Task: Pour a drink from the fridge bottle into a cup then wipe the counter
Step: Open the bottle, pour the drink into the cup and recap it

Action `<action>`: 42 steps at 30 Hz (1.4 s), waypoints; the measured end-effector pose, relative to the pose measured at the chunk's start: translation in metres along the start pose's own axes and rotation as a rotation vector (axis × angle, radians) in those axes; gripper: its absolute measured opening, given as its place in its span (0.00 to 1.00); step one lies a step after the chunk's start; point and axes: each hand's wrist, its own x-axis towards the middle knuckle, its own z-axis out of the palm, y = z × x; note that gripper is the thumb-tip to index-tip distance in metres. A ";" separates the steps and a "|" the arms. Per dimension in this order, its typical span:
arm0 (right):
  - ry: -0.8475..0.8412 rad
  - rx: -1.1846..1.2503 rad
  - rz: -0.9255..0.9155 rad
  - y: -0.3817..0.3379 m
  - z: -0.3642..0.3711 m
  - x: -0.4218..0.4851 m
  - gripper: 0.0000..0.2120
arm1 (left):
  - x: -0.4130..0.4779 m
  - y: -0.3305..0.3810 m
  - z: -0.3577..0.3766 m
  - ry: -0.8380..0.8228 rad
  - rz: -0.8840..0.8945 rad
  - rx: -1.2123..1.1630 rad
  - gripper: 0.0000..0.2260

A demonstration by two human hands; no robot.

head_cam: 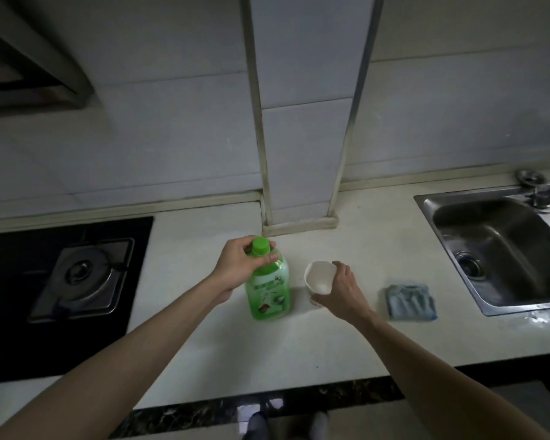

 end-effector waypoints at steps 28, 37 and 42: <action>0.000 -0.607 -0.400 -0.217 -0.108 -0.012 0.29 | -0.013 0.041 -0.037 -0.111 0.098 0.044 0.07; 0.037 -0.645 -0.513 -0.246 -0.082 -0.023 0.25 | -0.037 0.037 -0.064 -0.080 0.148 0.040 0.08; 0.210 -0.573 -0.505 -0.253 -0.065 -0.031 0.27 | -0.052 0.024 -0.072 -0.040 0.208 0.003 0.16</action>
